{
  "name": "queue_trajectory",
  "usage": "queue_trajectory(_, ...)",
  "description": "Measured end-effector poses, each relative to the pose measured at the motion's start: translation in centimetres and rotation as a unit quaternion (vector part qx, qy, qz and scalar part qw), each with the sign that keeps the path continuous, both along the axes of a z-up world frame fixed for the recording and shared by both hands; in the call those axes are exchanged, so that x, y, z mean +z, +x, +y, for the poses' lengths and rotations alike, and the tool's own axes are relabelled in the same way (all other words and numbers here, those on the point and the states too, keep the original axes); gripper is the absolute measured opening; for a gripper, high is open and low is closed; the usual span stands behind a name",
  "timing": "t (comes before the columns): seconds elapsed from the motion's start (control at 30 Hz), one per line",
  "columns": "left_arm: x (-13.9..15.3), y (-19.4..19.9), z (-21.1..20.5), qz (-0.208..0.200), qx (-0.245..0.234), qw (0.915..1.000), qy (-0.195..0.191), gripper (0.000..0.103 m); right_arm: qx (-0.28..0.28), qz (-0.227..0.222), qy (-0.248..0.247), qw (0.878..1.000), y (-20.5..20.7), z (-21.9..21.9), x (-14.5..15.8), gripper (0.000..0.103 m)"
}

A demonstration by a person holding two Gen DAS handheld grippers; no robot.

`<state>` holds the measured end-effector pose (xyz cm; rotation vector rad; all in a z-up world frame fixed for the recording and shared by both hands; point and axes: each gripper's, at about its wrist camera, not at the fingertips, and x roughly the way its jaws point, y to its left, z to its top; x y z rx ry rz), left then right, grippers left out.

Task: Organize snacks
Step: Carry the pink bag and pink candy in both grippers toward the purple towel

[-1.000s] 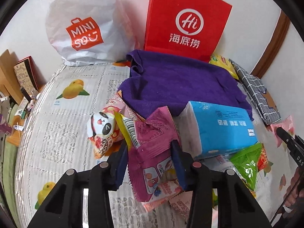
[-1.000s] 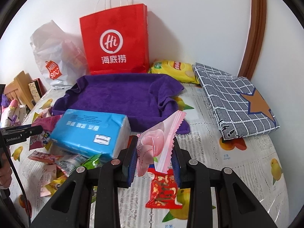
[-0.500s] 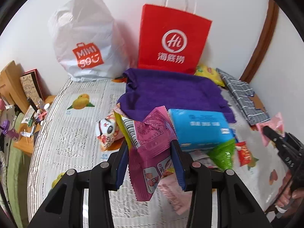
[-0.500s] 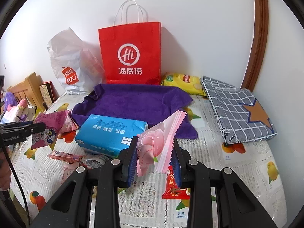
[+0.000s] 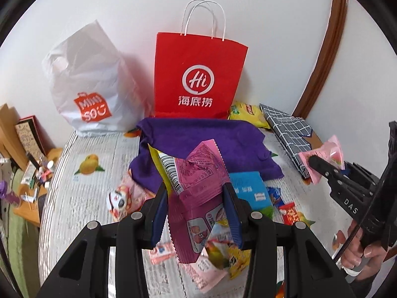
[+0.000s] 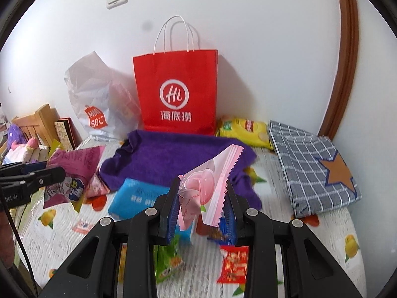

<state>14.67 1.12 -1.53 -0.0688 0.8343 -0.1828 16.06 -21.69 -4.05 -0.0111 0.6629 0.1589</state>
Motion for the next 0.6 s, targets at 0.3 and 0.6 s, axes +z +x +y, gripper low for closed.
queue_trajectory(0.3,1.0,5.4,-0.5,-0.007,-0.002,0.9999,0.013,0.041,0.014,-0.005,0.006,1.0,6.0,0.9,1.3,0.032)
queue_trajectory(0.6,0.1,10.4,-0.8,-0.001,-0.003,0.9999,0.01,0.041,0.01,0.001,0.002,1.0,10.7,1.1,0.6,0.032)
